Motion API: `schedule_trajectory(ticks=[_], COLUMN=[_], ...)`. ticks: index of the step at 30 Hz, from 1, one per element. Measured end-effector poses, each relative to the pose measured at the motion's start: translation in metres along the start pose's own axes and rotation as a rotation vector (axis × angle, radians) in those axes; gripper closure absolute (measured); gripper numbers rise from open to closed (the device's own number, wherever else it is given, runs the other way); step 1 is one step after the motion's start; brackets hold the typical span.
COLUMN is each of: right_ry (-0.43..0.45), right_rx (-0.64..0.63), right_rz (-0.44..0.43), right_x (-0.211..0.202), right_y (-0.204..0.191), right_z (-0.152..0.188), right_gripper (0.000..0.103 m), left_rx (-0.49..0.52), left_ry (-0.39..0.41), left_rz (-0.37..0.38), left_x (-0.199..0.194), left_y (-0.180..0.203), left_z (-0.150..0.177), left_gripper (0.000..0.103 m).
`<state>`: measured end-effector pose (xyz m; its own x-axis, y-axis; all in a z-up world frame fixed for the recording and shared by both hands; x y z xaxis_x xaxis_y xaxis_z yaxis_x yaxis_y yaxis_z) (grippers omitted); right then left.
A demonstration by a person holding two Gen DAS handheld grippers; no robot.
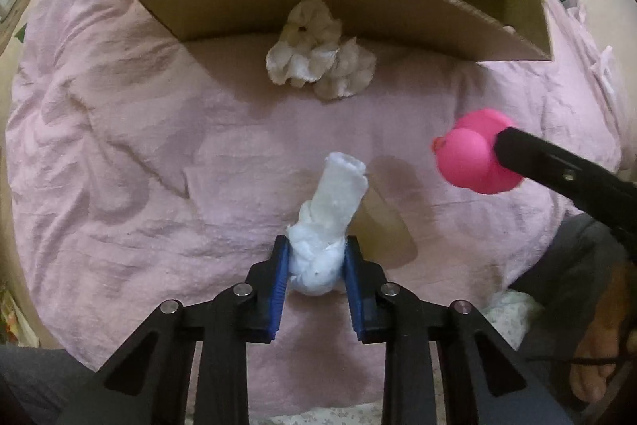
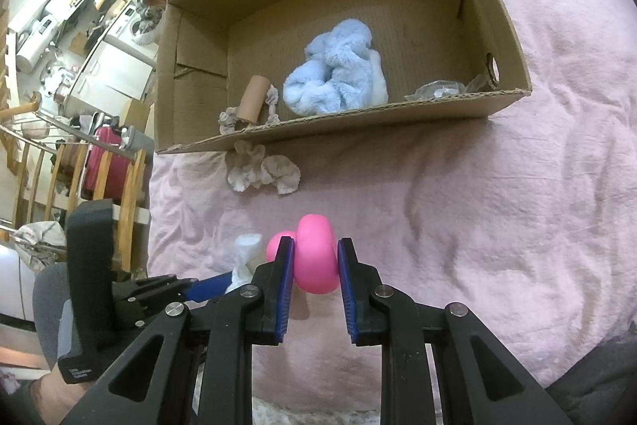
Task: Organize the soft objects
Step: 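Carry the duck and sock over the box with both tools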
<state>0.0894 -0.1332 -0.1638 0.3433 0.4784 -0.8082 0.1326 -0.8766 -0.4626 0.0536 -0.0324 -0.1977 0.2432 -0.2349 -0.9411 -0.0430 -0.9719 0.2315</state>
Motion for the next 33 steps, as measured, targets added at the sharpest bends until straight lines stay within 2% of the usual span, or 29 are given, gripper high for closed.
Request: schedule_trajectory(ticks=[2, 4, 9, 16, 21, 28, 33], right_ry=[0.003, 0.008, 0.008, 0.010, 0.027, 0.091, 0.192], right_rx=[0.002, 0.004, -0.014, -0.031, -0.029, -0.041, -0.065], right_rz=[-0.007, -0.014, -0.016, -0.011, -0.022, -0.068, -0.086], right_x=[-0.001, -0.001, 0.000, 0.001, -0.003, -0.028, -0.060], right_y=[-0.001, -0.002, -0.006, -0.009, -0.010, -0.020, -0.027], right_z=[0.000, -0.001, -0.002, -0.001, -0.004, -0.017, -0.046], right_gripper=[0.079, 0.079, 0.079, 0.079, 0.079, 0.079, 0.079], left_rx=[0.007, 0.012, -0.037, -0.046, -0.075, -0.114, -0.087], left_ry=[0.028, 0.080, 0.120, 0.128, 0.189, 0.332, 0.427], left_rz=[-0.019, -0.087, -0.168, -0.214, -0.281, -0.289, -0.280], left_x=[-0.007, -0.020, -0.031, -0.029, -0.042, -0.084, -0.110], left_y=[-0.004, -0.013, -0.034, -0.036, -0.048, -0.055, -0.046], left_z=[-0.005, -0.009, -0.019, -0.025, -0.034, -0.057, -0.087], left_gripper=[0.079, 0.079, 0.079, 0.079, 0.079, 0.079, 0.079])
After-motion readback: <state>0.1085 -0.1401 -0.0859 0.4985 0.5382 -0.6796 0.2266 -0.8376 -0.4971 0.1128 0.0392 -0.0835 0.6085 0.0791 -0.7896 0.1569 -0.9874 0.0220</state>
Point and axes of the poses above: each gripper's, at about its wrist camera, not at the fingertips, and x roughly the way its jaws point, y to its right, z to its underside, the point moved 9 cm from there along x, roughly the way its jaws point, and after that the axes turned 9 degrees about y, right-handed, at the moved point
